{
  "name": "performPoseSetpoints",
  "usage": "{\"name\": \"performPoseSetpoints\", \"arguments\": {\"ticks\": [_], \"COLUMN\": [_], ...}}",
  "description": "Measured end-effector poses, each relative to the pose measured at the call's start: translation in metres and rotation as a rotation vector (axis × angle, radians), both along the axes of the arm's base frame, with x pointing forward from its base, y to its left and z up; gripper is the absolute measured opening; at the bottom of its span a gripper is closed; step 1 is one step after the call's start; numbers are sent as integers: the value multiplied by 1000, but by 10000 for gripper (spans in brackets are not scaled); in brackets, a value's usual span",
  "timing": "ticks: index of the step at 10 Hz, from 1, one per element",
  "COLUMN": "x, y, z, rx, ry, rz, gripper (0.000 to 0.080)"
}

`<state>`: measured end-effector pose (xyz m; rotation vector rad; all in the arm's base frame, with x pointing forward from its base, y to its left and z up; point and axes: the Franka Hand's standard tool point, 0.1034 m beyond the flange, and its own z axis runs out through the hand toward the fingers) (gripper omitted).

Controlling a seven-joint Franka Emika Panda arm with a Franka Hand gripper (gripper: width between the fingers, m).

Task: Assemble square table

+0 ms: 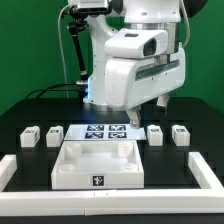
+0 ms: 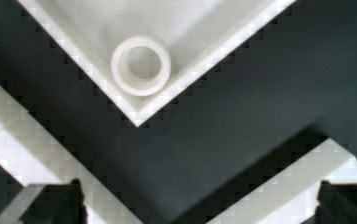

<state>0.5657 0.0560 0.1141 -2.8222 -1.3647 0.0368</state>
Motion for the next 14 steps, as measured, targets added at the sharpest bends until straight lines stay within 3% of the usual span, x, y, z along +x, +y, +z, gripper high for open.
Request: {"name": "performPoseSetpoints", "arguments": {"ticks": [9,11,13,14], "x": [-3,-34,-82,-96], "y": [-3,-24,-55,-65], "z": [-1,-5,-24,-36], "rx": [1,0,11,17], "ry": [3,10,35,19], "rz": [42,200,408,501], "gripper": [650,650,650,650]}}
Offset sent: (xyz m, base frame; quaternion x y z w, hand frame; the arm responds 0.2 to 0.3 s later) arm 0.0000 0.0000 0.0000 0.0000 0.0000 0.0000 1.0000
